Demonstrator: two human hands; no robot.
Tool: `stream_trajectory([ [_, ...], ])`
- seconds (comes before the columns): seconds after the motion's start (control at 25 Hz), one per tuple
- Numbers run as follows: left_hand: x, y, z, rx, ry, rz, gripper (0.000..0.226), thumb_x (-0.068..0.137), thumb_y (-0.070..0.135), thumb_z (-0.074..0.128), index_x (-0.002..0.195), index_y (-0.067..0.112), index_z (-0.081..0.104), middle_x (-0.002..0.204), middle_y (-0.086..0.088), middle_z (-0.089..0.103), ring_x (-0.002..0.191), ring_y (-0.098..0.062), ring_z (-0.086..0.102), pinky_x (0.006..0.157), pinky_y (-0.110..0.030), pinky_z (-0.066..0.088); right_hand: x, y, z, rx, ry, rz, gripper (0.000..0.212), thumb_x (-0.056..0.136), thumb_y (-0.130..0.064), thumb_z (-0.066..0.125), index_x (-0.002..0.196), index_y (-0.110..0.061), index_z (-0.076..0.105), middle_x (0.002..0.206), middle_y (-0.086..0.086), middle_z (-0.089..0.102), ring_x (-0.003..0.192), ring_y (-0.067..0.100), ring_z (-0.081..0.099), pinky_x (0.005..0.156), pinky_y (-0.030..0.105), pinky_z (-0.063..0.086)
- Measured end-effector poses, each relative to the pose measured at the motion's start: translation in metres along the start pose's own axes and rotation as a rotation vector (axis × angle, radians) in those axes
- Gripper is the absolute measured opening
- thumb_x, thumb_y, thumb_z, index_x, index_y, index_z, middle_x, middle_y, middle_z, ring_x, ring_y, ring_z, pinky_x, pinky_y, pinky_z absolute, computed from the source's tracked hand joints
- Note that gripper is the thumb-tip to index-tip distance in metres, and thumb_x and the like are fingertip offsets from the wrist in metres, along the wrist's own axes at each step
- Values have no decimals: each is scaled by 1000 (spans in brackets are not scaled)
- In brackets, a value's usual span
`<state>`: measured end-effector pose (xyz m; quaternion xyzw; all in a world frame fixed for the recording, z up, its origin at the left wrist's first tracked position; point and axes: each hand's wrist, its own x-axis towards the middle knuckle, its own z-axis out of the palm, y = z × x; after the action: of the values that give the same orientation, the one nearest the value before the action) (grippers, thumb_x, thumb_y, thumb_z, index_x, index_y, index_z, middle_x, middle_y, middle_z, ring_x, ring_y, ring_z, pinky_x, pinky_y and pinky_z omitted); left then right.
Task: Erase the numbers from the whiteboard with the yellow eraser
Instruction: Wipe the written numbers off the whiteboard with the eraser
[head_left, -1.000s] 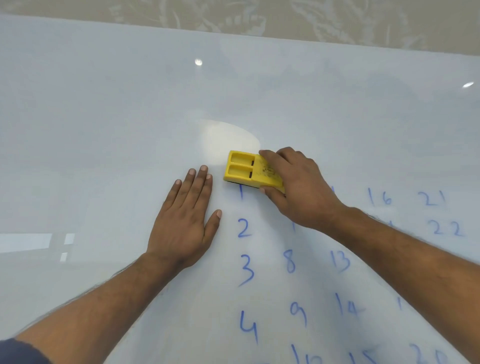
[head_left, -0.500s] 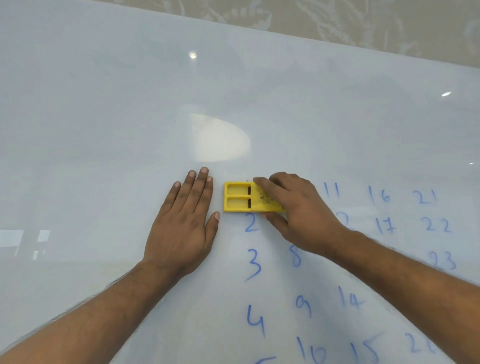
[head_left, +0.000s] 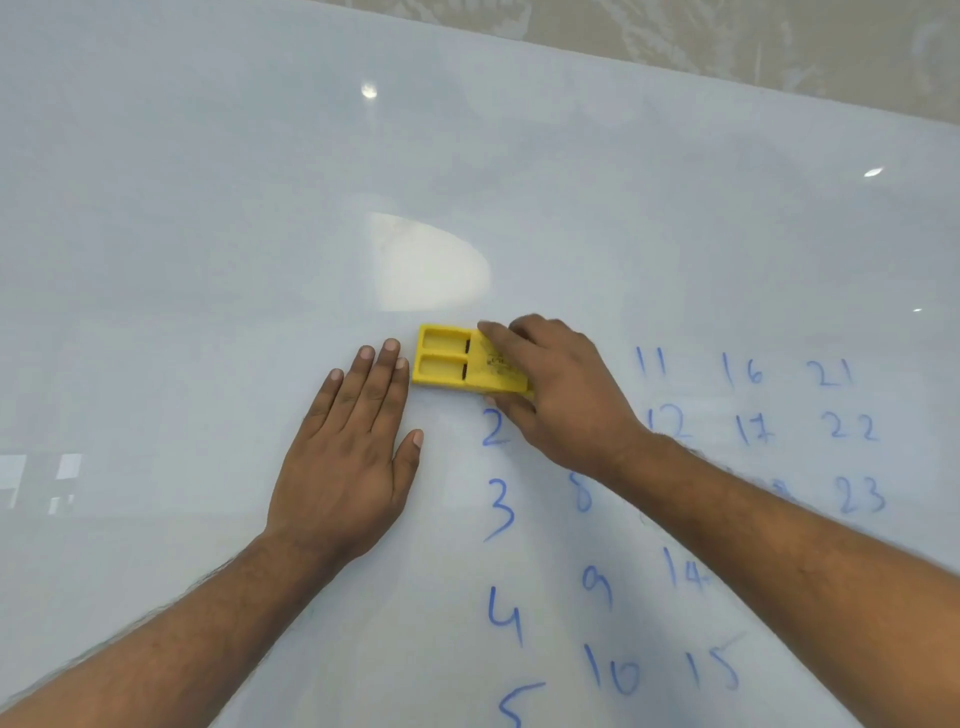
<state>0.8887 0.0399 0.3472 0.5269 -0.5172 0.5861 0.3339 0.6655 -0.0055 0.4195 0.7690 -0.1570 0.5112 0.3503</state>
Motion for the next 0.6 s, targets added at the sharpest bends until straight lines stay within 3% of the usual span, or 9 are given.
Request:
stream_trajectory([
  [0.24,-7,3,-1,-5,-9,-24,65,102,37,28,158,4,18,168,-9,14,156,-24,14,125,-45,18,-34,13,-7,-65,-88,-56,58,83,-28,67,136,-14,48,113,6,57,95,27,53,83,36,41],
  [0.48,-7,3,-2,-1,-10,-22,65,102,37,27,157,4,19,168,-9,16,155,-24,15,125,-43,16,18,19,-5,-38,46,111,62,83,-27,67,140,-15,45,116,8,55,99,29,51,87,39,40],
  [0.6,-9,2,-1,-3,-8,-27,65,102,37,29,158,5,18,168,-9,15,156,-24,14,125,-44,17,15,9,1,-15,57,107,62,82,-27,68,139,-14,46,114,8,56,98,29,51,84,38,40],
])
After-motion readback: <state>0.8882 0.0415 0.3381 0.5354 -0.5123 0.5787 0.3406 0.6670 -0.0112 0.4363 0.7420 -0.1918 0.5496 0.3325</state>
